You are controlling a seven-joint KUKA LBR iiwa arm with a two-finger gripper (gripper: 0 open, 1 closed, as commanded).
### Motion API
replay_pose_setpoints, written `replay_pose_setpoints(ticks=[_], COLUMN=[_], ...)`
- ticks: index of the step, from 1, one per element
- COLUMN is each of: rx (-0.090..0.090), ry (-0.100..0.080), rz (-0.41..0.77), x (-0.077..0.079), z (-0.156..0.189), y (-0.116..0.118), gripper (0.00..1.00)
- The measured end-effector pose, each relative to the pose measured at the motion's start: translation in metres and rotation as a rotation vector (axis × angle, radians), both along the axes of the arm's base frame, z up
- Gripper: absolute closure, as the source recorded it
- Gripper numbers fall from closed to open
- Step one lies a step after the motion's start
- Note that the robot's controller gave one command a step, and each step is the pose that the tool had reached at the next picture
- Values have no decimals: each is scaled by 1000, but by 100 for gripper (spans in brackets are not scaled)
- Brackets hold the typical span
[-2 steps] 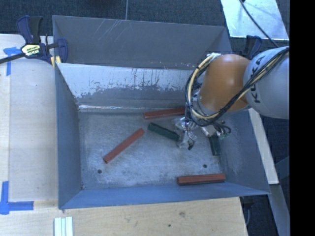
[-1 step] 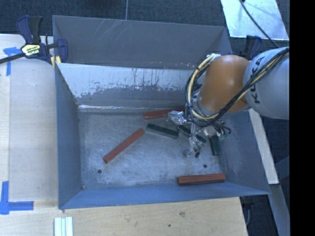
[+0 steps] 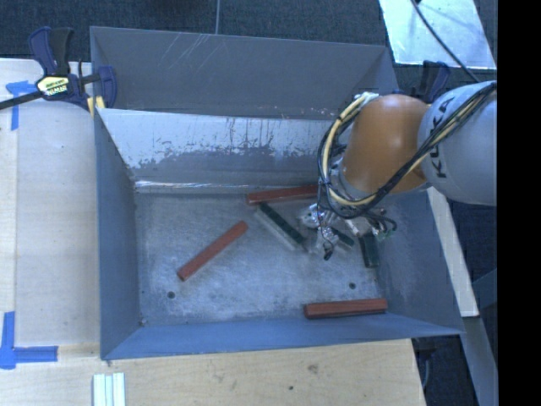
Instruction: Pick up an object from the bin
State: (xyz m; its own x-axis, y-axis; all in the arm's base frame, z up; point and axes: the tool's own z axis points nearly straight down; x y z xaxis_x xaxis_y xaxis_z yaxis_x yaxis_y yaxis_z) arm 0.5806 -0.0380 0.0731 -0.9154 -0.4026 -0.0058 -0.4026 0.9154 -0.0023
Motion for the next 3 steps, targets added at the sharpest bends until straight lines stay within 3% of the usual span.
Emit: replay_pose_setpoints(ticks=[1,2,3], rx=[0,0,2], ry=[0,-5,5], rz=[0,-53,-147], x=[0,36,38], z=[0,49,-3], y=[0,-11,-45], gripper=[0,0,0])
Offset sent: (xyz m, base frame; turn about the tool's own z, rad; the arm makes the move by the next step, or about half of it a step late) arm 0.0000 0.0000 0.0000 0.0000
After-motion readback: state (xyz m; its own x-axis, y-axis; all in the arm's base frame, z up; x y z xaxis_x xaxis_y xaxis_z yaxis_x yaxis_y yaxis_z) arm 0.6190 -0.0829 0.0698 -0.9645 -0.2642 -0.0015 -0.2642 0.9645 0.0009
